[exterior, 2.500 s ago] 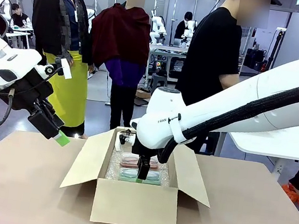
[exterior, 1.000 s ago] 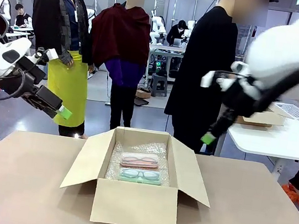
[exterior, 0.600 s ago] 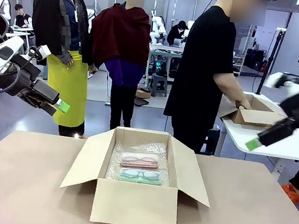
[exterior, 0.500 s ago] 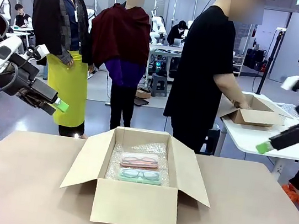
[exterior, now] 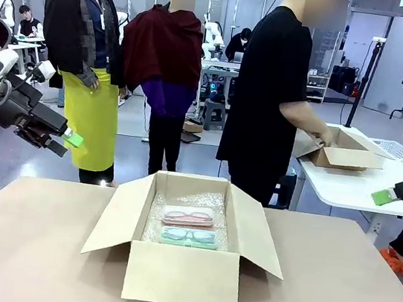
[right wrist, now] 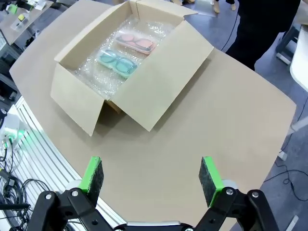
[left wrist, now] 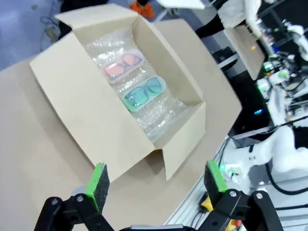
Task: Pack the glasses set securely to prepare it for shipping.
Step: Position the Package Box on the left side of the table.
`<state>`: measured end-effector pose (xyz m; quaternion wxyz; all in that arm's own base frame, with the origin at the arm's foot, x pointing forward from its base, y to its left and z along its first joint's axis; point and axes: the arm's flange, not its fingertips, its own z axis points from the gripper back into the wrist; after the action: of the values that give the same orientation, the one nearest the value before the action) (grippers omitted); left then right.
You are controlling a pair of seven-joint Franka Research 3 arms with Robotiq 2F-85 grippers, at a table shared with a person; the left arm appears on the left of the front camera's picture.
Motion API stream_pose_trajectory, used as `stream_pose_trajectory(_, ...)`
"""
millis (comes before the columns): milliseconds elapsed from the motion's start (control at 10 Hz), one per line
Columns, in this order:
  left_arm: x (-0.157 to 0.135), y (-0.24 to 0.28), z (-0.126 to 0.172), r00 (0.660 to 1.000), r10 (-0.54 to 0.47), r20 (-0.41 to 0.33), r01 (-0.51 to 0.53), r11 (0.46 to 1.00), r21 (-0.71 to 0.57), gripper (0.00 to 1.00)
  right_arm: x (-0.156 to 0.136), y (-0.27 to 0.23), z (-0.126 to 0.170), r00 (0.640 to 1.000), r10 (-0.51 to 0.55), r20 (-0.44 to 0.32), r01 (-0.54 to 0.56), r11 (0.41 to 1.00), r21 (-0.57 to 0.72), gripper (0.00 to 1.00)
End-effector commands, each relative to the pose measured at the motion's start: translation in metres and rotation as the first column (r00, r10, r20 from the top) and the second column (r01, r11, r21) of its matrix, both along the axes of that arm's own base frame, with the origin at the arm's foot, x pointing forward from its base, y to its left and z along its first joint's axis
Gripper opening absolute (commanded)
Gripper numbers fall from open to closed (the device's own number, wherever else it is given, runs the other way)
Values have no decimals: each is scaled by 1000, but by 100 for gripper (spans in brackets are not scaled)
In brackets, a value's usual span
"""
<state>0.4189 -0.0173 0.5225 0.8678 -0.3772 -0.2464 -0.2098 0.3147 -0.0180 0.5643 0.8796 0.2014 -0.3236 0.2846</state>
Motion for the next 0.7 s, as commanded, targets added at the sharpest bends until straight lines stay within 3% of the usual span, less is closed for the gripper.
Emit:
stream_pose_trajectory(0,39,25,-22,991,59,-123,-73,991,-112,100,1,9,-2,1000,14,-2,-14,1000,-25,100)
stream_pose_trajectory(100,53,36,-44,976,74,-206,-107,982,-155,100,1,9,-2,1000,14,-2,-14,1000,-25,100)
stream_pose_trajectory(300,76,48,-80,964,9,-264,-60,981,-185,100,1,9,-2,1000,14,-2,-14,1000,-25,100)
stream_pose_trajectory(500,94,57,-116,915,-27,-403,-113,941,-320,100,1,9,-2,1000,14,-2,-14,1000,-25,100)
stream_pose_trajectory(600,97,54,-133,894,-19,-448,-130,946,-298,100,1,9,-2,1000,14,-2,-14,1000,-25,100)
